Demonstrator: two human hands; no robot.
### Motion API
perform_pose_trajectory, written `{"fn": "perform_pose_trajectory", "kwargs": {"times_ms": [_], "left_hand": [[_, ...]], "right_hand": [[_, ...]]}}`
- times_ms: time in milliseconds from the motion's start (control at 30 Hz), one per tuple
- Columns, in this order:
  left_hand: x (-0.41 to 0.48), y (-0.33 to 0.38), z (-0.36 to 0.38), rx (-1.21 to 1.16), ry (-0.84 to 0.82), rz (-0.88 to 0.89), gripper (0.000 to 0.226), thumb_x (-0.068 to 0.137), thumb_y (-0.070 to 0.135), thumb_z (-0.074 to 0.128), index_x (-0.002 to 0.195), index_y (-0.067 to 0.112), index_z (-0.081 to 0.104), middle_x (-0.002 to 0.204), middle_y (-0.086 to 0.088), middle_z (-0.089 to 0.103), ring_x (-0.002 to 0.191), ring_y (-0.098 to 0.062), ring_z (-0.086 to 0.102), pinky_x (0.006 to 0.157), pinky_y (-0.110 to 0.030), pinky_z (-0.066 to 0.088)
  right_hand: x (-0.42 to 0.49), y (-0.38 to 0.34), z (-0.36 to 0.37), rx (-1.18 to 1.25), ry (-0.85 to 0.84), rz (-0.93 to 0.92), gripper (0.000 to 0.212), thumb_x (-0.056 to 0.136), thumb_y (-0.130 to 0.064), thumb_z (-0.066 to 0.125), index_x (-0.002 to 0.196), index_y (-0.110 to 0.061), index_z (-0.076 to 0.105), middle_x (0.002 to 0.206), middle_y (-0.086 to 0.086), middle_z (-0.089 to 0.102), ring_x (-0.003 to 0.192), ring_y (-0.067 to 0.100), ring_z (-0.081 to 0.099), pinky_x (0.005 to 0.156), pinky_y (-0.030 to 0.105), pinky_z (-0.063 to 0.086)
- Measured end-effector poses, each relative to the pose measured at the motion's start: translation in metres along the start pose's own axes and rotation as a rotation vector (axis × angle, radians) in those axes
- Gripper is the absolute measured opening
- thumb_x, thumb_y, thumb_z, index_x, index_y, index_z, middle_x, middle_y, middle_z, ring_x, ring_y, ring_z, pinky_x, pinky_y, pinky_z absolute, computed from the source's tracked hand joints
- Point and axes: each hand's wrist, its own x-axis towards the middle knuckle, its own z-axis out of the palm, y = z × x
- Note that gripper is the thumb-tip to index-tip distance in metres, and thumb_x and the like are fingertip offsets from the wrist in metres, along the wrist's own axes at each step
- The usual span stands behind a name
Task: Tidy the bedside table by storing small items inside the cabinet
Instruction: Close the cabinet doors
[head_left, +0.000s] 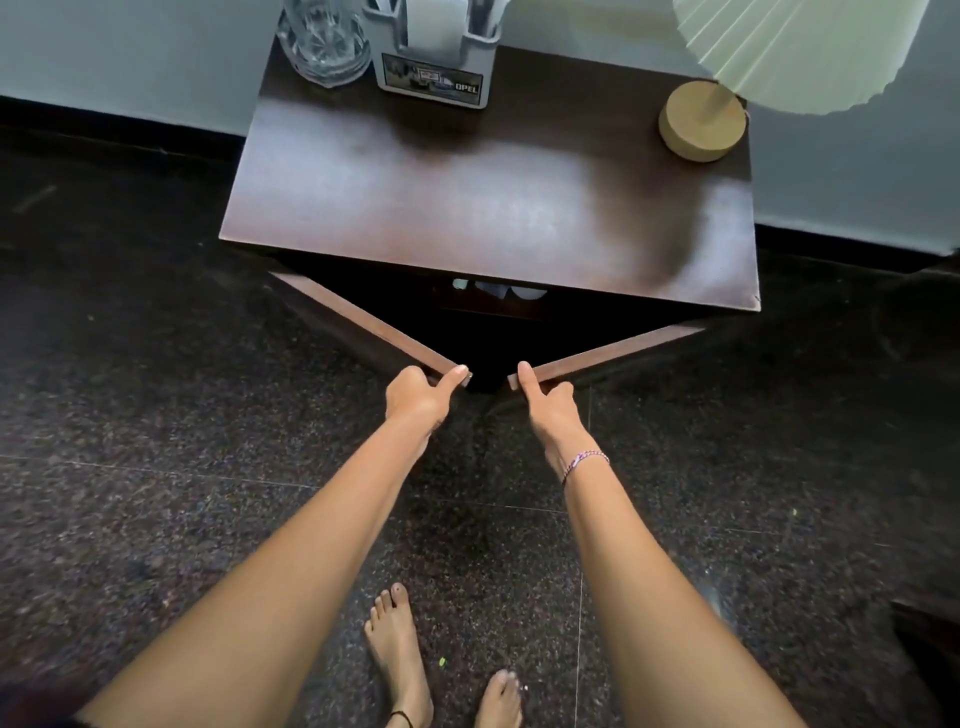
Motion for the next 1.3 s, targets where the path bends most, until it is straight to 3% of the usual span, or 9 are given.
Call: {"fn": "perform_pose_trajectory", "kwargs": {"times_ms": [100,300,433,500,733,833,900,1200,1300], "left_hand": [[0.014,0.009,0.003,-0.041,0.031,-0.03,0.065,0.083,0.05,0.061,0.119,-0.002,0.05,0.119,-0.017,0.059,0.104,-0.031,0.056,0.071,-0.03,0.038],[0.04,0.016,0.002,-0.144,0.045,-0.092,0.096,0.063,0.057,0.076,0.131,-0.002,0.043,0.127,-0.016,0.055,0.114,-0.033,0.055,0.09,-0.039,0.051],[0.051,0.011,-0.007,0.09,0.098,0.03,0.063,0.057,0.068,0.071,0.068,0.009,0.053,0.066,-0.001,0.056,0.066,-0.018,0.055,0.047,-0.025,0.033],[0.059,0.007,-0.011,0.155,0.069,0.12,0.054,0.063,0.061,0.072,0.058,0.013,0.049,0.055,0.005,0.049,0.055,-0.011,0.048,0.046,-0.027,0.031],[0.081,0.009,-0.01,0.206,-0.018,0.212,0.026,0.082,0.027,0.069,0.089,0.002,0.067,0.083,-0.009,0.067,0.084,-0.025,0.064,0.072,-0.033,0.047],[0.083,0.016,-0.004,0.199,0.009,0.233,0.018,0.085,0.019,0.066,0.088,0.001,0.068,0.061,-0.001,0.055,0.055,-0.015,0.056,0.051,-0.022,0.043],[0.087,0.018,0.001,0.107,-0.015,0.252,0.022,0.085,0.014,0.066,0.102,-0.001,0.069,0.068,-0.005,0.059,0.047,-0.001,0.045,0.038,-0.006,0.037],[0.105,0.032,0.006,-0.066,-0.035,0.243,0.03,0.086,0.011,0.064,0.112,-0.004,0.061,0.109,-0.02,0.065,0.076,-0.011,0.065,0.054,-0.01,0.049],[0.11,0.035,0.007,-0.095,-0.029,0.28,0.026,0.086,0.009,0.064,0.108,-0.005,0.063,0.109,-0.022,0.065,0.087,-0.025,0.062,0.06,-0.014,0.052]], "right_hand": [[0.011,-0.012,0.001,-0.017,0.045,-0.002,0.093,0.083,-0.058,0.057,0.146,-0.003,0.017,0.149,0.016,0.033,0.133,0.032,0.039,0.106,0.041,0.036],[0.025,-0.018,0.005,0.021,0.145,-0.138,0.078,0.083,-0.047,0.064,0.139,-0.002,0.033,0.143,0.016,0.043,0.126,0.024,0.045,0.101,0.034,0.039],[0.036,-0.008,0.002,0.009,0.212,-0.203,0.034,0.088,-0.018,0.064,0.119,-0.007,0.054,0.118,0.008,0.062,0.111,0.025,0.058,0.091,0.036,0.047],[0.045,-0.005,0.001,-0.015,0.246,-0.201,0.019,0.088,-0.01,0.062,0.107,-0.006,0.063,0.109,0.01,0.068,0.095,0.026,0.063,0.085,0.039,0.05],[0.066,-0.006,0.0,-0.096,0.151,-0.262,0.023,0.089,-0.005,0.058,0.109,-0.009,0.068,0.109,0.008,0.071,0.093,0.018,0.062,0.079,0.03,0.049],[0.071,-0.004,0.003,-0.098,0.09,-0.256,0.022,0.089,-0.003,0.058,0.109,-0.005,0.067,0.107,0.01,0.07,0.093,0.014,0.061,0.082,0.029,0.053],[0.073,-0.007,0.003,-0.059,0.07,-0.259,0.021,0.088,-0.003,0.061,0.108,-0.004,0.068,0.104,0.01,0.071,0.09,0.012,0.062,0.08,0.025,0.054],[0.086,-0.037,0.001,0.072,0.0,-0.228,0.024,0.085,0.003,0.062,0.108,0.007,0.065,0.103,0.012,0.067,0.067,-0.003,0.062,0.069,0.006,0.05],[0.093,-0.051,0.003,0.327,-0.025,-0.103,0.022,0.085,0.016,0.051,0.105,0.019,0.058,0.078,0.01,0.069,0.06,0.006,0.064,0.057,0.01,0.053]]}}
